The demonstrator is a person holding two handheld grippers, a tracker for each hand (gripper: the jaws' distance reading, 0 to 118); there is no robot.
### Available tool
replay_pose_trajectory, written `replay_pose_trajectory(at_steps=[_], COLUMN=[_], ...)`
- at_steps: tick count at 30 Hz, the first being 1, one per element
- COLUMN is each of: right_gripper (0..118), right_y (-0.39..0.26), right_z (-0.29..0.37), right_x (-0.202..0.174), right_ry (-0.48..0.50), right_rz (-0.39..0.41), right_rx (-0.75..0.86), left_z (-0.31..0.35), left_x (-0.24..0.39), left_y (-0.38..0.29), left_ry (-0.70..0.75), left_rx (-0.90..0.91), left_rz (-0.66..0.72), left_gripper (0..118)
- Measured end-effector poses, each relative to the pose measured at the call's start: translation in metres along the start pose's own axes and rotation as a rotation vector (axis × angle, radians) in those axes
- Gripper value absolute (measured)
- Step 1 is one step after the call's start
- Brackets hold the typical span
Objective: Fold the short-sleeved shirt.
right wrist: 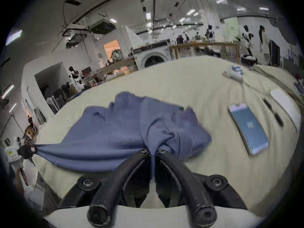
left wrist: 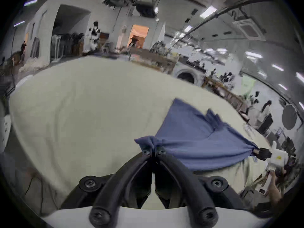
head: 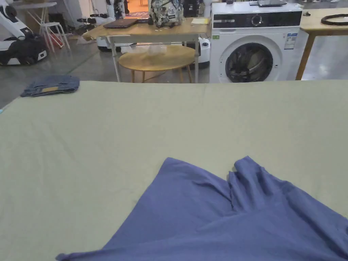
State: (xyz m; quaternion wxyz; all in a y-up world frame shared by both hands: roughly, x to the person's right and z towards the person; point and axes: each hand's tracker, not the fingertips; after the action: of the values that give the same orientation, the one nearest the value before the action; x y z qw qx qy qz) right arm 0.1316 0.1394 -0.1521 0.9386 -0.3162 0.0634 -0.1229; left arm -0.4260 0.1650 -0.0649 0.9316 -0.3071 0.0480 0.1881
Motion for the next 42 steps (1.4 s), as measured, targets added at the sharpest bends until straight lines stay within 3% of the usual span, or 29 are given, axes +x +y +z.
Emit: replay_pose_trajectory(at_steps=[4, 5, 6, 7, 8, 9, 11, 15, 21, 22, 24, 25, 30, 36, 37, 40, 42], right_gripper=[3, 6, 17, 43, 50, 50, 50, 50, 45, 27, 1, 0, 0, 0, 0, 0, 0], right_y=[-0.028, -0.031, -0.032, -0.033, -0.035, -0.038, -0.043, -0.033, 0.032, 0.043, 0.061, 0.067, 0.081, 0.083, 0.082, 0.077, 0.072], right_z=[0.007, 0.009, 0.008, 0.005, 0.002, 0.002, 0.01, 0.036, 0.051, 0.049, 0.043, 0.042, 0.033, 0.036, 0.036, 0.034, 0.031], right_x=[-0.003, -0.005, -0.003, -0.006, -0.008, -0.011, -0.009, -0.018, -0.07, -0.076, -0.086, -0.089, -0.093, -0.091, -0.089, -0.082, -0.079], right_ry=[-0.021, -0.018, -0.014, -0.025, -0.059, -0.103, -0.109, -0.041, -0.004, -0.007, -0.01, -0.003, 0.031, 0.004, 0.006, 0.008, 0.017], right_rz=[0.03, 0.041, 0.047, 0.067, 0.103, 0.136, 0.143, 0.135, 0.29, 0.301, 0.308, 0.309, 0.334, 0.323, 0.314, 0.293, 0.261], right_rx=[-0.037, -0.042, -0.045, -0.059, -0.075, -0.069, -0.068, -0.022, 0.214, 0.234, 0.265, 0.292, 0.284, 0.288, 0.285, 0.268, 0.242], left_z=[0.007, 0.007, 0.007, 0.005, 0.002, 0.001, -0.001, 0.027, 0.053, 0.054, 0.055, 0.055, 0.05, 0.052, 0.055, 0.056, 0.048], left_x=[-0.011, -0.014, -0.017, -0.015, -0.014, -0.011, -0.005, 0.042, 0.106, 0.114, 0.125, 0.129, 0.132, 0.105, 0.097, 0.066, 0.041], left_y=[-0.025, -0.027, -0.03, -0.032, -0.032, -0.033, -0.029, -0.007, 0.038, 0.046, 0.061, 0.065, 0.074, 0.071, 0.071, 0.073, 0.061], left_ry=[0.033, 0.032, 0.02, 0.014, 0.011, 0.02, 0.113, 0.044, -0.018, -0.052, -0.078, -0.094, -0.155, -0.12, -0.116, -0.118, -0.051], left_rx=[-0.04, -0.043, -0.035, -0.028, -0.033, -0.031, -0.042, 0.087, 0.323, 0.348, 0.366, 0.388, 0.401, 0.364, 0.37, 0.241, 0.148], left_rz=[0.009, 0.017, 0.021, 0.021, 0.009, -0.019, -0.106, -0.173, -0.395, -0.394, -0.394, -0.401, -0.325, -0.278, -0.244, -0.147, -0.087], left_gripper=[0, 0, 0, 14, 38, 49, 51, 51, 50, 42, 5, 0, 0, 0, 3, 59, 59])
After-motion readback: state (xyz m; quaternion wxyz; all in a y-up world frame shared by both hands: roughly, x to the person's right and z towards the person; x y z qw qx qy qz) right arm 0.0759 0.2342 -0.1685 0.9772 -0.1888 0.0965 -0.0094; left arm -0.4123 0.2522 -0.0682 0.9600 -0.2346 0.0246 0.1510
